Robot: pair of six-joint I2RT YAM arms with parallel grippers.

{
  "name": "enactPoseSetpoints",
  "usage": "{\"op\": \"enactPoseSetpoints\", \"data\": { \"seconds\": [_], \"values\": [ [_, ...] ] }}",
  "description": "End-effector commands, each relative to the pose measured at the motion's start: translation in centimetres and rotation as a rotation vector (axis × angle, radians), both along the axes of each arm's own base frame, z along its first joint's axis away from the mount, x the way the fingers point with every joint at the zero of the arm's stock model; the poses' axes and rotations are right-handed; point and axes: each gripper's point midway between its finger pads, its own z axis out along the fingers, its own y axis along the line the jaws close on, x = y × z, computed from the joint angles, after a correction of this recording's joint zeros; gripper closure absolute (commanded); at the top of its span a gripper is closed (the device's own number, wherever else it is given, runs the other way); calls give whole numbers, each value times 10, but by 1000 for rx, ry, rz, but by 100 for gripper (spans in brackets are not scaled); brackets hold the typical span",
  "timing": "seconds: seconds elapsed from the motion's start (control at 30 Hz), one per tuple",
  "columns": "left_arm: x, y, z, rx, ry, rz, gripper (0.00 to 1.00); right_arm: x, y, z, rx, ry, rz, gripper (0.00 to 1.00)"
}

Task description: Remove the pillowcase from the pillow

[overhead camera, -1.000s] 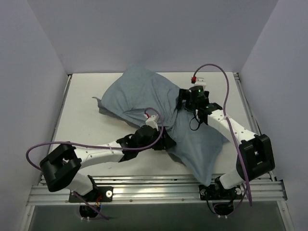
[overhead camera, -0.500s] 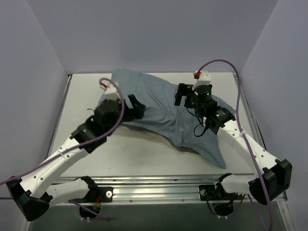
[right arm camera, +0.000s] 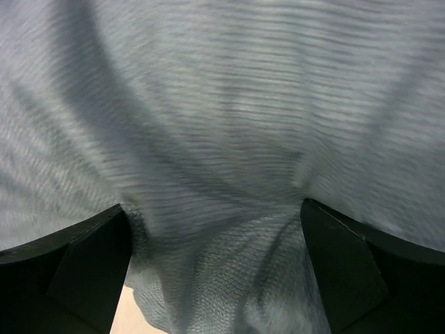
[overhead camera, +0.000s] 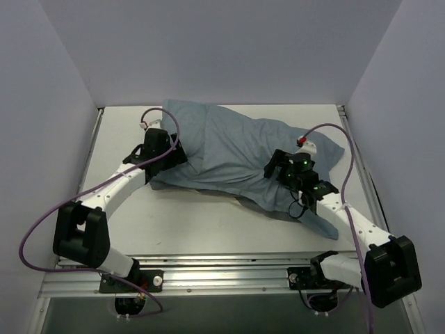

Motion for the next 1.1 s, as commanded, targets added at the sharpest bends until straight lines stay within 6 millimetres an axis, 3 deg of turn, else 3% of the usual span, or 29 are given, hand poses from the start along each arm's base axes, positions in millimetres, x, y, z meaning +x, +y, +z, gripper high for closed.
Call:
{"op": "enactPoseSetpoints", "data": {
  "seconds": [0.0,0.03,0.07,0.13,0.17,0.23,0.27,0.3,0.37,0.4,0.43,0.53,0.57,0.67,0.73,0.93,1.07],
  "values": [
    [-11,-16,-11,-118,11,-2,12,-6,-62,-13,-4,40,-225,5],
    [-19,-21,-19,-154,29,8,12,-10,-71,-11,-13,45,-250,5],
    [-40,-29,-43,-156,81,-19,14,-9,-80,-7,-22,39,-279,5],
    [-60,-45,-46,-191,83,-47,14,-13,-84,4,-41,36,-283,5],
    [-84,-59,-60,-179,116,-96,14,-8,-81,23,-41,-5,-265,5],
    [-102,-65,-53,-183,105,-114,14,-7,-66,46,-51,-55,-217,6],
    [-115,-70,-45,-193,90,-141,14,-1,-62,72,-77,-114,-214,6],
    [-122,-72,-41,-195,87,-151,14,-5,-40,84,-89,-143,-151,7],
    [-133,-67,-33,-179,70,-143,14,-6,-18,100,-119,-173,-90,7],
    [-139,-66,-19,-192,38,-153,14,-3,-6,119,-128,-212,-60,7],
    [-142,-62,-15,-188,30,-141,14,-6,16,118,-147,-210,3,7],
    [-146,-55,0,-189,-4,-132,14,2,46,132,-226,-248,48,7],
    [-146,-54,3,-185,-8,-130,14,-1,64,135,-237,-263,89,7],
    [-145,-55,10,-177,-17,-141,14,11,91,130,-285,-266,141,7],
    [-143,-55,10,-168,-17,-138,14,20,104,114,-310,-244,166,7],
    [-126,-52,16,-120,-51,-96,14,34,134,94,-278,-232,215,7],
    [-118,-52,11,-106,-59,-74,14,34,139,90,-289,-219,226,7]
  ]
}}
